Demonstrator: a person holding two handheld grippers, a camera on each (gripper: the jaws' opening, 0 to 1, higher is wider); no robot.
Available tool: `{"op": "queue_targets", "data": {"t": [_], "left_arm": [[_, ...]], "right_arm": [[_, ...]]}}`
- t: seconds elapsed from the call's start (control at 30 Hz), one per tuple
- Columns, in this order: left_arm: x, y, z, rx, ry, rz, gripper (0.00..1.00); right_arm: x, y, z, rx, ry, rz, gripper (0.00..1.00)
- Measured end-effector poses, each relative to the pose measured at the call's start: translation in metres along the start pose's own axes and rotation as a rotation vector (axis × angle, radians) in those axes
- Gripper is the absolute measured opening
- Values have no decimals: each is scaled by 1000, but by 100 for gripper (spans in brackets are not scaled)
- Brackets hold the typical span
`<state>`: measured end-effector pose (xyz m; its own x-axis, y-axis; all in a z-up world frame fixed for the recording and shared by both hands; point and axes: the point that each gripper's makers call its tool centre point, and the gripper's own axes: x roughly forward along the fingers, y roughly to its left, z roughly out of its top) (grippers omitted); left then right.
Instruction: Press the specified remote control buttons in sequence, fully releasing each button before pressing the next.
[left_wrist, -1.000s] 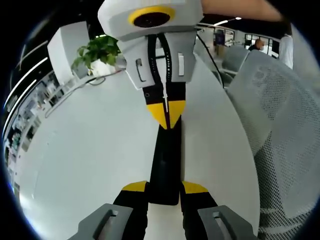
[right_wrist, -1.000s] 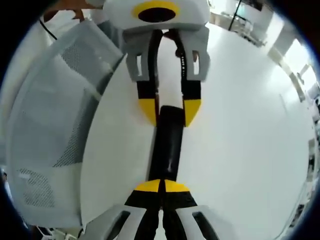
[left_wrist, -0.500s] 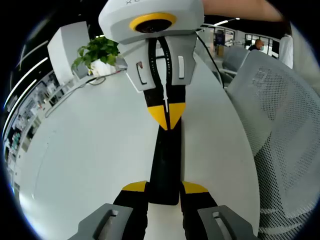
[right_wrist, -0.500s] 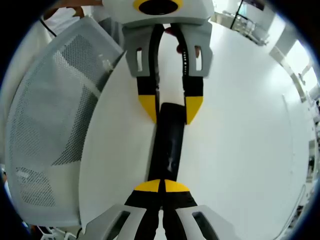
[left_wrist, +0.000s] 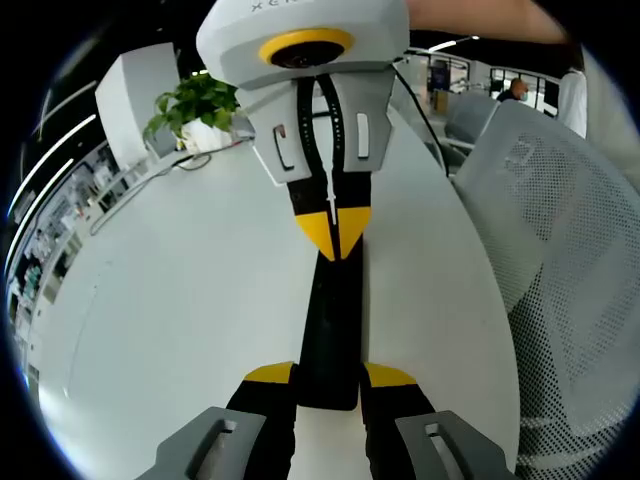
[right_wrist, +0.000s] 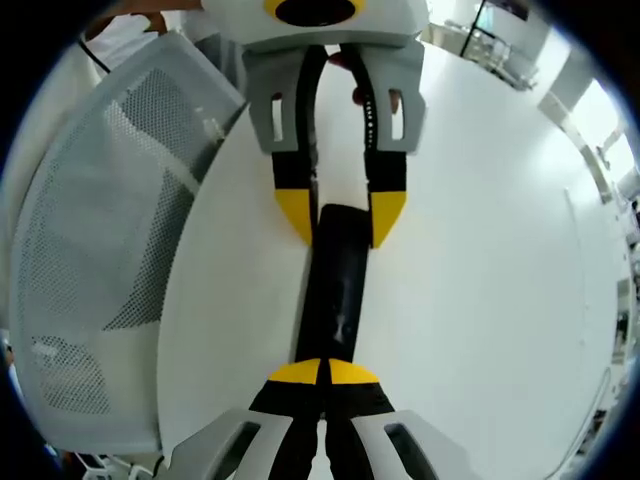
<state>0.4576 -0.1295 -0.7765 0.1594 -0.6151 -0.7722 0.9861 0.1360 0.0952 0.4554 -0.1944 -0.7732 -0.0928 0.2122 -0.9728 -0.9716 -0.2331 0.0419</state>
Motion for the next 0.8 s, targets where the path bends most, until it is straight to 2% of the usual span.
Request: {"op": "queue_targets", "data": {"t": [0.8], "left_arm": [[0,0,0,6,3,-6,24]], "right_arm": [[-12,-5,-2,18,-25,-20,0]]}}
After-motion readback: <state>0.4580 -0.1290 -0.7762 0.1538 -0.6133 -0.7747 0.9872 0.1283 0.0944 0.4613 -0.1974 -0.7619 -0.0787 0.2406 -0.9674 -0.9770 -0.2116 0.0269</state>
